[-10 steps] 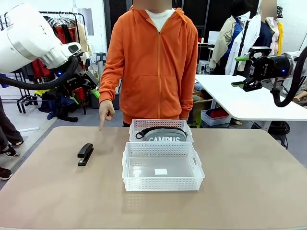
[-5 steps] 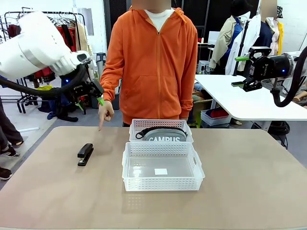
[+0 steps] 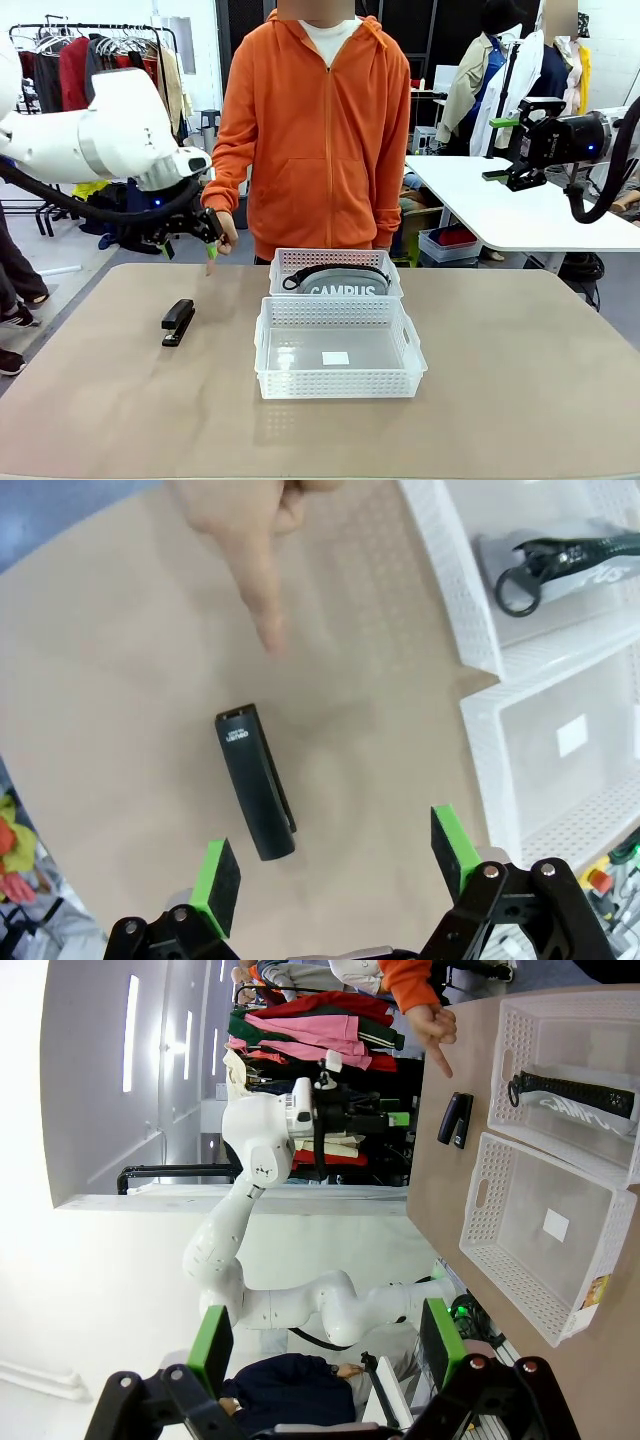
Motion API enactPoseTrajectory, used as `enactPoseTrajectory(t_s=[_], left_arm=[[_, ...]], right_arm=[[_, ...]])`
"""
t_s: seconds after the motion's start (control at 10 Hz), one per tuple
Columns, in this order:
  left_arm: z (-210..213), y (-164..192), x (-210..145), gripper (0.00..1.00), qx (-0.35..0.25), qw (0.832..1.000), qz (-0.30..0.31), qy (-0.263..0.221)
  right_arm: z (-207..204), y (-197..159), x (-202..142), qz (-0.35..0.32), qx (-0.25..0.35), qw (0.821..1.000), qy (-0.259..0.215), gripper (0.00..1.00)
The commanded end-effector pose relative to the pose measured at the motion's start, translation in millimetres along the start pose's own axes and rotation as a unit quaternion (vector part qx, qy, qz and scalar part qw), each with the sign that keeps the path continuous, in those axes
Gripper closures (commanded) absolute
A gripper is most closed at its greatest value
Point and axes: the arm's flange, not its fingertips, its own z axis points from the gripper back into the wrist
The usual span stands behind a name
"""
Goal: Distribute items into two baskets.
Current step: Pick up the Stapler that the person points to.
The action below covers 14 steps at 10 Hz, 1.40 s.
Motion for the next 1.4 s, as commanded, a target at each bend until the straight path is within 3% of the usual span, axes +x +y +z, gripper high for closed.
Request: enactPoseTrajectory(t_s=[0.0, 0.5, 0.9, 1.3], left_arm=[[-13, -6, -2, 0.0, 0.035, 0.999, 0.022, 0.009], [-58, 5, -23, 0.0, 0.073, 0.995, 0.059, 0.044], [-96, 10, -33, 0.0, 0.102, 0.992, 0.046, 0.052], [-116, 17, -35, 0.0, 0.099, 0.991, 0.059, 0.065]], right_arm=[[0, 3, 0, 0.002, 0.0, 1.0, 0.001, 0.0], [0, 3, 0, 0.002, 0.0, 1.0, 0.001, 0.0], [0, 3, 0, 0.002, 0.0, 1.0, 0.001, 0.0], [0, 3, 0, 0.002, 0.0, 1.0, 0.001, 0.0]])
